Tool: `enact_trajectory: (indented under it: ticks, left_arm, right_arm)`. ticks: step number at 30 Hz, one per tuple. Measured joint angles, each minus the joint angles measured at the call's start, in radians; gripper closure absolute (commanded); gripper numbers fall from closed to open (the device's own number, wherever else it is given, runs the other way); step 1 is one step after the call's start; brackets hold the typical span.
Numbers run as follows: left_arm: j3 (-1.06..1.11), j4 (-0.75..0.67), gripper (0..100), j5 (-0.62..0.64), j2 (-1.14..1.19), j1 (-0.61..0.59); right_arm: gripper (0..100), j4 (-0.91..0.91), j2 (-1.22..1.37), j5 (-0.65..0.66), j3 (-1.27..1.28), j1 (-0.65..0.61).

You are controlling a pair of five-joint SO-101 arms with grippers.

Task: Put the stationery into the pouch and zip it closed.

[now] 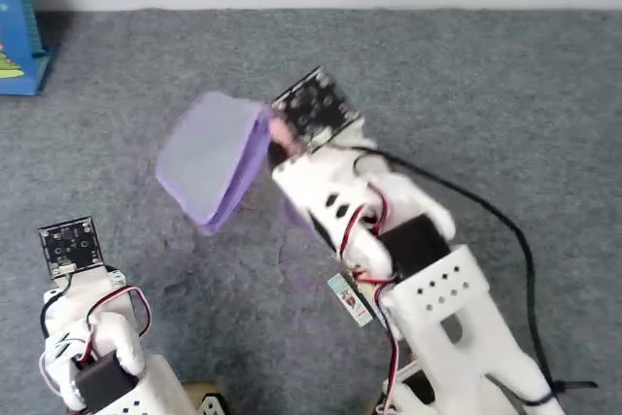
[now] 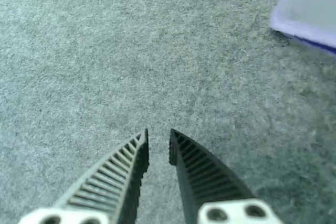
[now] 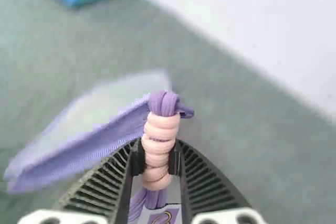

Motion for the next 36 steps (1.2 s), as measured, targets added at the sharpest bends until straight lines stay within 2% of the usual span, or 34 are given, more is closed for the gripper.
enact_trajectory:
  ticks: [10,19,23,30,36]
  left_arm:
    - [0.0,0.0,93,0.0,0.0,0.0]
    - [0.0,0.0,93,0.0,0.0,0.0]
    - [0.0,0.0,93,0.0,0.0,0.0]
    - [0.0,0.0,93,0.0,0.0,0.0]
    - [0.0,0.0,93,0.0,0.0,0.0]
  right_arm:
    - [99.1,-0.173,0.239,0.117,-0.276,0.133]
    - [99.1,-0.259,0.517,0.224,-0.577,0.187]
    - [99.1,-0.256,0.592,0.287,-0.634,0.146]
    - [99.1,-0.109,0.605,0.304,-0.635,0.02]
    - [99.1,-0.057,0.603,0.304,-0.64,0.008]
